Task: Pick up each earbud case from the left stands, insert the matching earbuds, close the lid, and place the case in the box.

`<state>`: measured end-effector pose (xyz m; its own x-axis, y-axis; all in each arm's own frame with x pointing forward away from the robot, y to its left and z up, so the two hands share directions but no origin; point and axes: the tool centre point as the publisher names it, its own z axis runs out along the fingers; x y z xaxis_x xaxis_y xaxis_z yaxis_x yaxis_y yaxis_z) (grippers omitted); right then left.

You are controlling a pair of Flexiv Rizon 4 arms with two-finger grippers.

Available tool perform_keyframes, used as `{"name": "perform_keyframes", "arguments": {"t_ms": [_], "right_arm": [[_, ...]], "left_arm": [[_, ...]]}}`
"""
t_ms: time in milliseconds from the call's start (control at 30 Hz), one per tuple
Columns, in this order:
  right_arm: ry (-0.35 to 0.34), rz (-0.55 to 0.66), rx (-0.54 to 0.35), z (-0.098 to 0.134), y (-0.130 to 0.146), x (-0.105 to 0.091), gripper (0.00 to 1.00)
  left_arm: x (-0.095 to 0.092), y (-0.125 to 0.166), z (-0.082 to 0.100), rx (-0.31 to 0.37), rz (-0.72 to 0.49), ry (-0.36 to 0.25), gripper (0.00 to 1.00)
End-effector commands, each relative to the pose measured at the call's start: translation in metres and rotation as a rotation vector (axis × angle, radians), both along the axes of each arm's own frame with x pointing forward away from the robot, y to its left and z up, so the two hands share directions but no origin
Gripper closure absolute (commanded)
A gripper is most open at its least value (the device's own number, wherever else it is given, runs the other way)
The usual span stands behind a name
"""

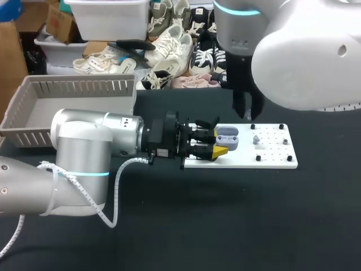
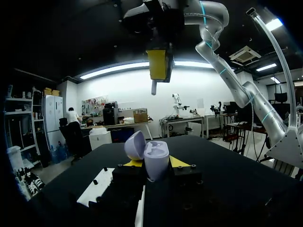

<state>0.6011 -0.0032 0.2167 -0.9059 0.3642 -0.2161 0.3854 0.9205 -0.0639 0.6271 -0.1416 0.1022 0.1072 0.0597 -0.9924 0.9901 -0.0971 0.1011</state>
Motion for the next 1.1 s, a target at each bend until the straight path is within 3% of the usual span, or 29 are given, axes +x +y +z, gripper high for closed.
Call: {"name": "perform_keyframes", "arguments": {"t_ms": [33, 433, 667, 1100], "right_arm": [[0.018, 0.002, -0.036, 0.001, 0.015, -0.012, 1.00], [0.151, 0.009, -0.065, -0.018, 0.027, -0.016, 1.00], [0.104, 0.003, -0.062, -0.018, 0.027, -0.009, 1.00], [0.155, 0.003, -0.059, -0.034, 0.027, 0.000, 1.00]], "left_arm": [[-0.001, 0.000, 0.000, -0.001, 0.005, -0.002, 1.00], [-0.001, 0.000, 0.000, -0.001, 0.005, -0.002, 1.00], [-0.001, 0.000, 0.000, -0.001, 0.005, -0.002, 1.00], [-0.001, 0.000, 0.000, -0.001, 0.005, -0.002, 1.00]]}}
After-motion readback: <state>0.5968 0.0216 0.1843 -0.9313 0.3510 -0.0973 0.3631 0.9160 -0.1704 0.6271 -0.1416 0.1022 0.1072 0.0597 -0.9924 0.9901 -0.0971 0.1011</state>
